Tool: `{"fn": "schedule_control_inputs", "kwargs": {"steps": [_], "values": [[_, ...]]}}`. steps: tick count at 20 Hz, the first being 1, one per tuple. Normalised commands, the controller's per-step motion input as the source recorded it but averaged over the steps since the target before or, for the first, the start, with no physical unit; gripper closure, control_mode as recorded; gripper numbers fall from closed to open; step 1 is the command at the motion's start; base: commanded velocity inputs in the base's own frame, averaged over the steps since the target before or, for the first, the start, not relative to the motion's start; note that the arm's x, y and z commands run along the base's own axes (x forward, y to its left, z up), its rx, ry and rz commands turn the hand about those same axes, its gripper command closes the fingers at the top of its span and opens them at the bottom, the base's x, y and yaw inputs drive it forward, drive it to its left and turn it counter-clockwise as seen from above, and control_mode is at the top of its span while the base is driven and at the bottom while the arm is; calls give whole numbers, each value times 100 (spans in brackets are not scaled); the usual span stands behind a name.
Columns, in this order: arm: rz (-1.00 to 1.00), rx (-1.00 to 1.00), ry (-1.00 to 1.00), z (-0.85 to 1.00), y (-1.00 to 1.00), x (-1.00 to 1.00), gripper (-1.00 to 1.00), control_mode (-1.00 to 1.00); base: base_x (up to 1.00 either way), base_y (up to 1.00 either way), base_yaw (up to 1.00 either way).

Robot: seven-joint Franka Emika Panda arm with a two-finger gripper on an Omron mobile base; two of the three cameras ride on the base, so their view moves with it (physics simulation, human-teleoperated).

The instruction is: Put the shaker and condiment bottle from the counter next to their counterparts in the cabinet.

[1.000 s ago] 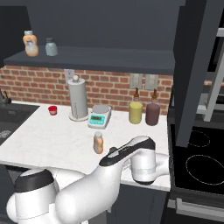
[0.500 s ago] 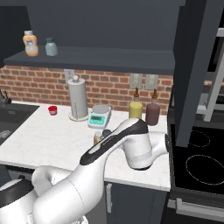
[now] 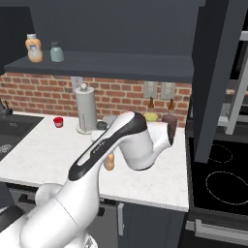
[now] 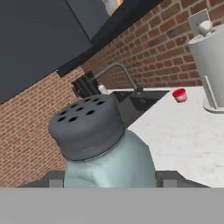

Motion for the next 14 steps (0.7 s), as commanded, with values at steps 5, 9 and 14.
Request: {"fn": "schedule_control_inputs", "kwargs": {"steps": [5,9,14], "values": [[0,3,0,77,53,0,100,-100,0,0,0],[0,2,0,80,61,0,100,-100,0,0,0],[0,4,0,86,57,0,100,-100,0,0,0]]}}
